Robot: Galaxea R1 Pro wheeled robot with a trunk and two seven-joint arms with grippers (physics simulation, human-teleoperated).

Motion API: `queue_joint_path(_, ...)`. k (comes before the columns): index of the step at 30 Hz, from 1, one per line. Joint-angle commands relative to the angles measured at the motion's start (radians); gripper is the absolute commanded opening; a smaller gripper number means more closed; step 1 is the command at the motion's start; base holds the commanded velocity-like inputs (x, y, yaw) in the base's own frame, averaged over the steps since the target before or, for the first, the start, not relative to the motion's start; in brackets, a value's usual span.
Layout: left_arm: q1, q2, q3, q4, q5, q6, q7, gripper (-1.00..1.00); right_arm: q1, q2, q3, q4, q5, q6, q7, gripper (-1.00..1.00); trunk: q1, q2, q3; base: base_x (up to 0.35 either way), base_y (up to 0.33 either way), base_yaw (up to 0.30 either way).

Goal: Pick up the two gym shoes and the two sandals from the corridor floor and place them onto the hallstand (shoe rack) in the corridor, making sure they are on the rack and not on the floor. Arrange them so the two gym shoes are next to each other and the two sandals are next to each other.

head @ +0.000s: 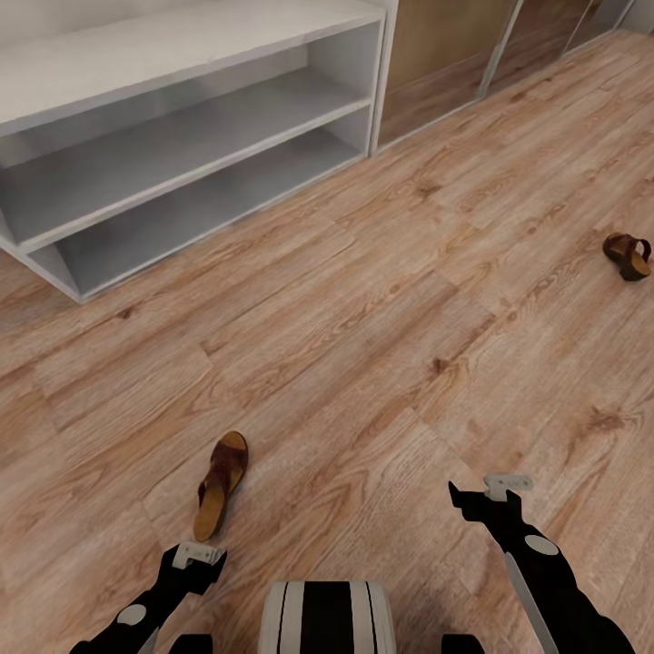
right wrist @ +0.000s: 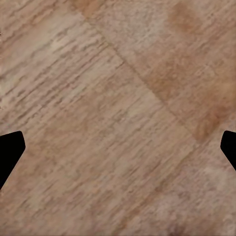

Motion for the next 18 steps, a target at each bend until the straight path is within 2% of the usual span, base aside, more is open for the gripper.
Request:
queue_joint_path(1,0.0,0.0,-0.001,0.0,-0.009,-0.005,0.002,1.0,0.0,0.0,0.0,-0.002,-0.007,0.005,0.0,1.0,0.0,0.0,-0.001,0.079,0.079,0.0)
queue_joint_path(9,-0.001,0.0,-0.001,0.0,-0.01,-0.006,0.002,1.0,0.0,0.0,0.0,-0.002,-0.007,0.005,0.0,1.0,0.0,0.0,-0.001,0.121,0.131,0.0)
queue_joint_path(18,-0.001,0.0,-0.001,0.0,-0.01,-0.006,0.002,1.0,0.0,0.0,0.0,-0.002,-0.007,0.005,0.0,1.0,0.0,0.0,-0.002,0.03,0.032,0.0)
